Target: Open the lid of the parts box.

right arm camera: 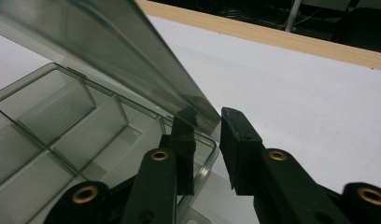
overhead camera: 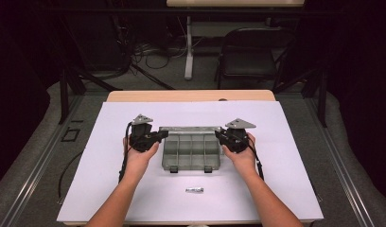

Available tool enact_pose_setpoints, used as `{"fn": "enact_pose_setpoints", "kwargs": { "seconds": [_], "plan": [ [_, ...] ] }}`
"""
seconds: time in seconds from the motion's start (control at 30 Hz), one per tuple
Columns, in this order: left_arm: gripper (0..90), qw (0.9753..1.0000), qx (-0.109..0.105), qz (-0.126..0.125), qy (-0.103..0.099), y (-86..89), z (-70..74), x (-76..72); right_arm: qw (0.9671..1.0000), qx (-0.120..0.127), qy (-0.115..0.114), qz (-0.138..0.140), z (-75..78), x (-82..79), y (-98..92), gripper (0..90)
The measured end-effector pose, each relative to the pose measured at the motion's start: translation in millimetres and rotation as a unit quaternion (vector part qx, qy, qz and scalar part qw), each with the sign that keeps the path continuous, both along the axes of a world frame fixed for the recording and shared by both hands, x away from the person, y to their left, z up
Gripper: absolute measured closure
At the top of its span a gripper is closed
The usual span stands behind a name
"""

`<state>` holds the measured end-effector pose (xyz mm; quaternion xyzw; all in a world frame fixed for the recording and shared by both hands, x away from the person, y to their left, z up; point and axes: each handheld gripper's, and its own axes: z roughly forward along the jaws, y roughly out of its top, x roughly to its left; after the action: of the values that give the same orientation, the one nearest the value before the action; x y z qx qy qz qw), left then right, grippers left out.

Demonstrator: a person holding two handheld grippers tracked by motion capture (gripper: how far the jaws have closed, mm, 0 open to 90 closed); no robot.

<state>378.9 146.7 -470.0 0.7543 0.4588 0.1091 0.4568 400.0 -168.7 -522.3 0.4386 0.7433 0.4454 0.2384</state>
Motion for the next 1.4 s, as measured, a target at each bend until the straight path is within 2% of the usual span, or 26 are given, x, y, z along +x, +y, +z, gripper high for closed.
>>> {"fn": "enact_pose_setpoints", "kwargs": {
  "seconds": [0.33,0.63,0.7,0.87,0.97,1.2,1.3,1.4],
  "plan": [
    [79.8,0.9998,-0.006,-0.010,0.013,0.7,-3.9,-0.2,1.0000,-0.006,0.006,-0.002,0.9,0.4,-0.9,78.6],
    [67.3,0.9992,0.007,-0.026,0.031,0.2,-11.4,-1.0,0.9999,0.000,0.010,-0.004,0.9,1.1,-2.1,79.7],
    [65.1,0.9985,0.017,-0.032,0.040,0.8,-15.1,-1.4,1.0000,0.002,0.009,-0.003,0.6,1.2,-2.3,79.8],
    [58.8,0.9972,0.035,-0.030,0.059,1.7,-26.2,-0.3,1.0000,0.000,0.009,-0.003,0.7,0.9,-2.5,80.0],
    [56.8,0.9962,0.044,-0.019,0.072,0.4,-33.8,1.1,1.0000,0.001,0.009,-0.004,0.7,0.8,-2.4,80.1],
    [50.3,0.9940,0.045,-0.017,0.098,1.3,-40.6,3.1,0.9999,-0.002,0.012,-0.004,1.1,0.1,-2.2,80.1],
    [47.6,0.9943,0.039,-0.014,0.098,3.1,-39.7,3.3,0.9999,0.000,0.011,-0.004,1.0,0.4,-2.3,80.1],
    [45.7,0.9935,0.050,-0.005,0.102,5.3,-40.6,3.6,0.9999,-0.002,0.013,-0.004,1.3,0.0,-2.3,80.1]
  ]
}}
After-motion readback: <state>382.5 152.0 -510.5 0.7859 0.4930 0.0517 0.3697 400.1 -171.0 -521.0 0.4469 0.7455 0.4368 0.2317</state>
